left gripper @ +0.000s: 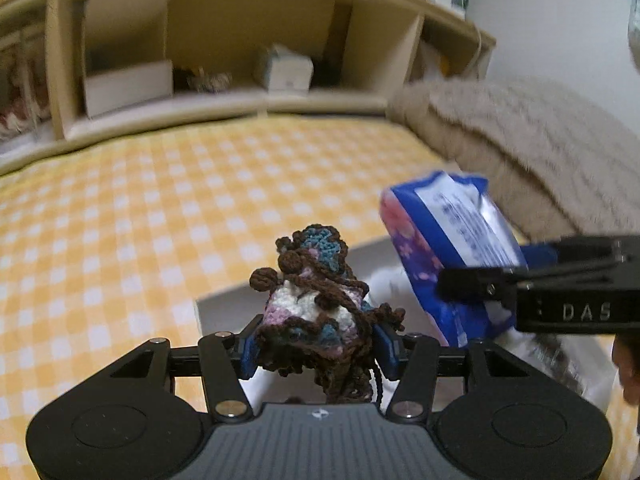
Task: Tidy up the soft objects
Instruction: 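Open the left tool on the ornament while the right tool releases the wipe pack in the box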
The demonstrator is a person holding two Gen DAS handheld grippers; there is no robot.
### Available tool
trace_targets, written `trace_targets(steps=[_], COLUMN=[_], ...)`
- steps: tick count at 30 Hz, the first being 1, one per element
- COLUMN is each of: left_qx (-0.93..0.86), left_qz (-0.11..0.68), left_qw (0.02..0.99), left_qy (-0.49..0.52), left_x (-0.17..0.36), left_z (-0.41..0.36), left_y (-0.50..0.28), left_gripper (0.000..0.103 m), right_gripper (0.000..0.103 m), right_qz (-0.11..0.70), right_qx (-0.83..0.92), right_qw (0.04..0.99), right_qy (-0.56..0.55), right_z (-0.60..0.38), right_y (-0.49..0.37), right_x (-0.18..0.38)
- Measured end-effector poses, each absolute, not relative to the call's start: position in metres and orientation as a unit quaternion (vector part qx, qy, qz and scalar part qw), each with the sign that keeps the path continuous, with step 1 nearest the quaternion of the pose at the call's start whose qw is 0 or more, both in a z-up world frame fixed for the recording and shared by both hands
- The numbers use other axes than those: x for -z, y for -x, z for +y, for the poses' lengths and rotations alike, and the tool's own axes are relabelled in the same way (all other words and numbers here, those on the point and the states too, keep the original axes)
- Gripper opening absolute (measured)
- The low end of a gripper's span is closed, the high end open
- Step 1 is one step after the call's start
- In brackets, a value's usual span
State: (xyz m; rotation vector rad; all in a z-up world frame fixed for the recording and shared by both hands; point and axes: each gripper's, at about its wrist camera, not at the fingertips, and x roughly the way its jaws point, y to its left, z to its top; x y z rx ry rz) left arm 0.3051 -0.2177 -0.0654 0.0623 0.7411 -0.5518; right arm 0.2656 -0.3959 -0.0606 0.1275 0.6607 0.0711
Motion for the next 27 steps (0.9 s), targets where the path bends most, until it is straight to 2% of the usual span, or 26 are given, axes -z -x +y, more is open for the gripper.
trace_targets(steps=[3, 4, 6, 7, 8, 27], left_qx=[0.271, 0.271, 0.267, 0.258, 0.254, 0.240], left_qz=[0.377, 0.384, 0.394, 0.395, 0.393, 0.390], left_qw=[0.884, 0.881, 0.877, 0.879, 0.882, 0.888], left_qy=[-0.047, -0.055, -0.061, -0.061, -0.058, -0.036], left_x=[0.081, 0.084, 0.091, 0.091, 0.091, 0.062], left_z=[-0.223, -0.225, -0.226, -0.224, -0.221, -0.206], left_y=[-0.310, -0.312, -0.315, -0.314, -0.313, -0.291], left_gripper=[0.060, 0.071, 0.080, 0.080, 0.080, 0.088], right_gripper=[0.061, 0.065, 0.076, 0.084, 0.085, 0.085], right_qz=[0.345, 0.353, 0.367, 0.371, 0.373, 0.360], right_qx=[-0.044, -0.046, -0.037, -0.027, -0.018, 0.004], right_qw=[0.936, 0.933, 0.928, 0.926, 0.926, 0.930], right_qy=[-0.060, -0.061, -0.059, -0.055, -0.050, -0.076], right_z=[-0.394, -0.394, -0.394, -0.395, -0.396, -0.410], right_y=[-0.276, -0.278, -0.281, -0.281, -0.280, -0.258], right_x=[0.070, 0.074, 0.081, 0.083, 0.084, 0.067])
